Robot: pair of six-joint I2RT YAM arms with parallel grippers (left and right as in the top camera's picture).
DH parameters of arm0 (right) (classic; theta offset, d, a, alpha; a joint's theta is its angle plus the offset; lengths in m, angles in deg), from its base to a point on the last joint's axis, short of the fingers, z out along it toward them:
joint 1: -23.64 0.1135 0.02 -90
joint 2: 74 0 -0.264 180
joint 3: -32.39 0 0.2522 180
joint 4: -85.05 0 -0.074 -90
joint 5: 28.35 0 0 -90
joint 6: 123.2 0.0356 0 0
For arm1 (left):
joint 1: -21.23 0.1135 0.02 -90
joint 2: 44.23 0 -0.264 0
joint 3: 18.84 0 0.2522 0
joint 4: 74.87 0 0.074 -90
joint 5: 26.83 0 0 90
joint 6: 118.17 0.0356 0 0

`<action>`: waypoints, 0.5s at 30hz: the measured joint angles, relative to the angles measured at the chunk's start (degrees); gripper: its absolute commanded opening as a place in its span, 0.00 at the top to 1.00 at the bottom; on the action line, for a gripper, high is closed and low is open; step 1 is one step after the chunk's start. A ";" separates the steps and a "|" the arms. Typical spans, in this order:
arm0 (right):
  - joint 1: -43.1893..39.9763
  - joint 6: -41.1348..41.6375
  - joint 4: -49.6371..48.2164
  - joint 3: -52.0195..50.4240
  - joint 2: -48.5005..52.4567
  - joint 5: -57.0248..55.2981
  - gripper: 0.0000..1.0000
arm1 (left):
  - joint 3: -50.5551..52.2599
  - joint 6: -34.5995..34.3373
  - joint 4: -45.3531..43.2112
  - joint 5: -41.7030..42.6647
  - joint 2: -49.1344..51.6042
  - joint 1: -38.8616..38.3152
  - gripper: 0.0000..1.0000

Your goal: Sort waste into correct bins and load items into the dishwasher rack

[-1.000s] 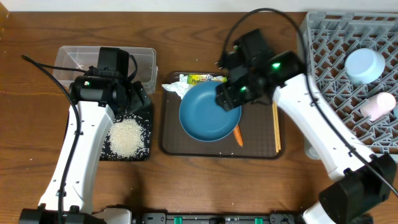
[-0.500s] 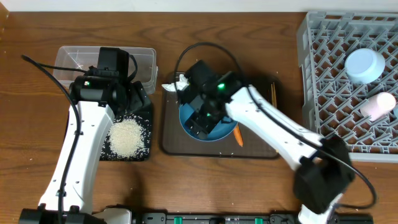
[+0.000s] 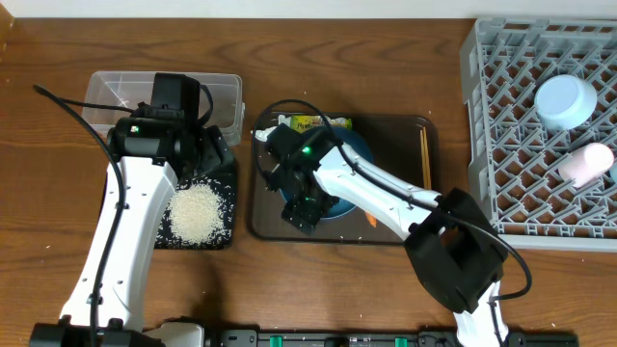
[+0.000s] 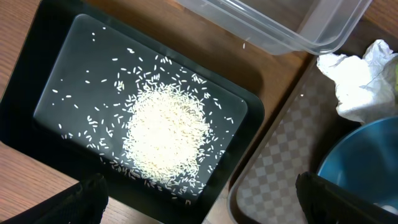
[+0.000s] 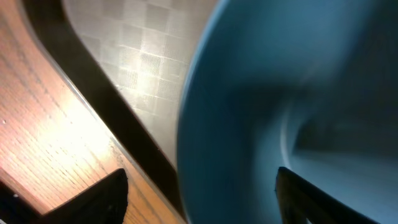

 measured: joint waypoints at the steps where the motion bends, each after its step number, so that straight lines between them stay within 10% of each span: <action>1: 0.35 0.31 -0.20 0.00 0.00 -0.42 0.35 | 0.00 0.00 0.00 0.00 0.00 0.00 0.01; 9: 0.83 3.08 -3.19 -2.08 0.00 -5.44 0.43 | 0.00 0.00 -0.02 -0.02 0.00 0.00 0.01; 15: 0.83 4.92 -4.35 -2.75 0.00 -6.58 0.68 | 0.00 0.00 -0.02 0.00 0.00 0.00 0.01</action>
